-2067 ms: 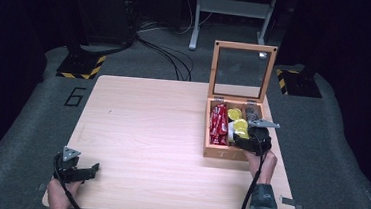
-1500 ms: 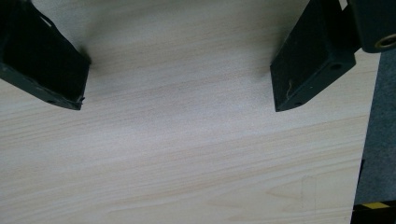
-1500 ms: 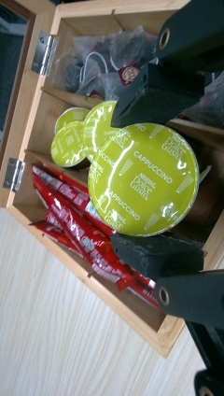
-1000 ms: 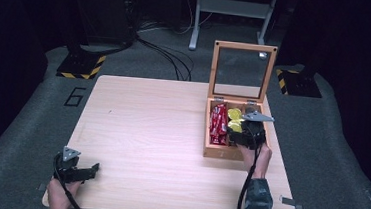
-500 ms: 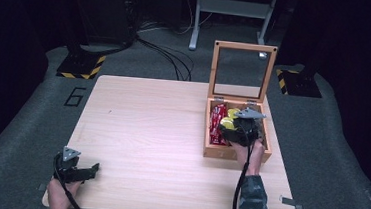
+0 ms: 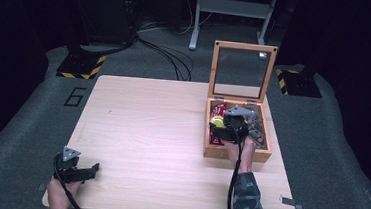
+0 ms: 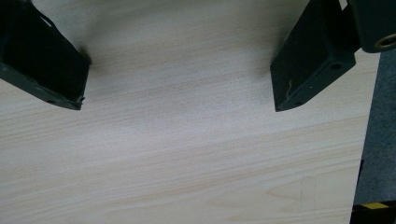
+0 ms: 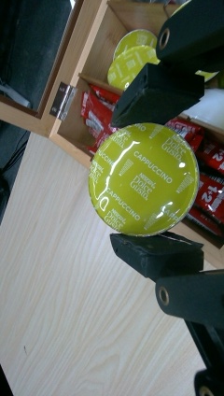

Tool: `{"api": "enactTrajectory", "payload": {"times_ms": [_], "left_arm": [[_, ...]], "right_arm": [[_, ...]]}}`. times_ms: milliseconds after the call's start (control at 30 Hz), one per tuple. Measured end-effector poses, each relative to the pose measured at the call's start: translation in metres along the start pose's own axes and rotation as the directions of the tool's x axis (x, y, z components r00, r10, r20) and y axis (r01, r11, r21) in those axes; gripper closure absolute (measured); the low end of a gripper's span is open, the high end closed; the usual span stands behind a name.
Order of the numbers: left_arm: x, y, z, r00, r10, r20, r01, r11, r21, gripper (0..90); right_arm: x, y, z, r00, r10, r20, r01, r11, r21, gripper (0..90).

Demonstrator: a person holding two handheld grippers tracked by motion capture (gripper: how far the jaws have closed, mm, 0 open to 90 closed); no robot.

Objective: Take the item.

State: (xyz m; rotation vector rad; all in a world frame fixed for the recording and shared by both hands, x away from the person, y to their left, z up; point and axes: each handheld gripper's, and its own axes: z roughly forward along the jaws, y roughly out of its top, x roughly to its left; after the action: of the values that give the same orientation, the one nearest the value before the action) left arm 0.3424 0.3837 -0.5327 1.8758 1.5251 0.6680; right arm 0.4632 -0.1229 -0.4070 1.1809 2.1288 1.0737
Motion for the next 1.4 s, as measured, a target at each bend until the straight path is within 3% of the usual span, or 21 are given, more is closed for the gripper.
{"api": "enactTrajectory", "payload": {"times_ms": [633,1400], "left_arm": [[0.000,0.000,0.000,1.0000,-0.003,0.001,0.003,1.0000,0.000,4.2],[0.000,0.000,0.000,1.0000,0.000,0.001,0.000,1.0000,0.001,4.2]], "right_arm": [[0.028,0.015,0.021,0.9979,-0.037,-0.054,0.037,0.999,0.007,37.5],[0.064,0.024,0.060,0.9876,-0.081,-0.135,0.087,0.996,0.037,37.5]]}}
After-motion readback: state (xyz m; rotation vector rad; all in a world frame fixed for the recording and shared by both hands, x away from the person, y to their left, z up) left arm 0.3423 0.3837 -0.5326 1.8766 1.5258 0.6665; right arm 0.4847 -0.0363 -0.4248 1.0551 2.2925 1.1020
